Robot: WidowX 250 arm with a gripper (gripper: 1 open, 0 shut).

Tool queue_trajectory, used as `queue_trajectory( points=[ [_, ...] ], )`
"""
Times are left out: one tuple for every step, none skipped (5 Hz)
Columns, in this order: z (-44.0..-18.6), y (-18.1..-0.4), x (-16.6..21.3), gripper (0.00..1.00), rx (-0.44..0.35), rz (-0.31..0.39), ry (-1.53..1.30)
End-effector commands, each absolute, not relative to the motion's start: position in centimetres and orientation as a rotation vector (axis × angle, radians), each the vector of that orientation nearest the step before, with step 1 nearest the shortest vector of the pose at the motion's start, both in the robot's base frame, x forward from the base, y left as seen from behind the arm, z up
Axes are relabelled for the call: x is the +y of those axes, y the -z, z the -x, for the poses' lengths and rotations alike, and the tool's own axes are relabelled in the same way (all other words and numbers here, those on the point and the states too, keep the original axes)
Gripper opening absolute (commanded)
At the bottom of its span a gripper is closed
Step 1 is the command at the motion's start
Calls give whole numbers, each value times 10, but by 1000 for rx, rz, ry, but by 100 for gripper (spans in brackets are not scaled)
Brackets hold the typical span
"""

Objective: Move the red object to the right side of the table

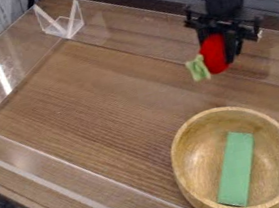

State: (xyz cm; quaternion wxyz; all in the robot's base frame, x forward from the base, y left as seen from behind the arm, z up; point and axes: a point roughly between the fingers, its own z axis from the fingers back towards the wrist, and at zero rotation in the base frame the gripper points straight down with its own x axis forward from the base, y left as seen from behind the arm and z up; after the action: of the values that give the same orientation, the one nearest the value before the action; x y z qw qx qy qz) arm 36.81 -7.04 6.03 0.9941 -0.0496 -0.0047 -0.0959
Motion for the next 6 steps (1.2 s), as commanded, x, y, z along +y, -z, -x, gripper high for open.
queue_trajectory(
  points=[
    [-373, -71, -68, 100, -49, 91, 199],
    [-372, -69, -58, 0, -38, 83, 197],
    [-372, -72, -47, 0, -39, 78, 171],
    [-372, -74, -35, 0, -39, 71, 140],
    [-372, -70, -28, 0, -46, 65, 112],
    [-370, -79, -21, 0, -71, 64, 75]
  ],
)
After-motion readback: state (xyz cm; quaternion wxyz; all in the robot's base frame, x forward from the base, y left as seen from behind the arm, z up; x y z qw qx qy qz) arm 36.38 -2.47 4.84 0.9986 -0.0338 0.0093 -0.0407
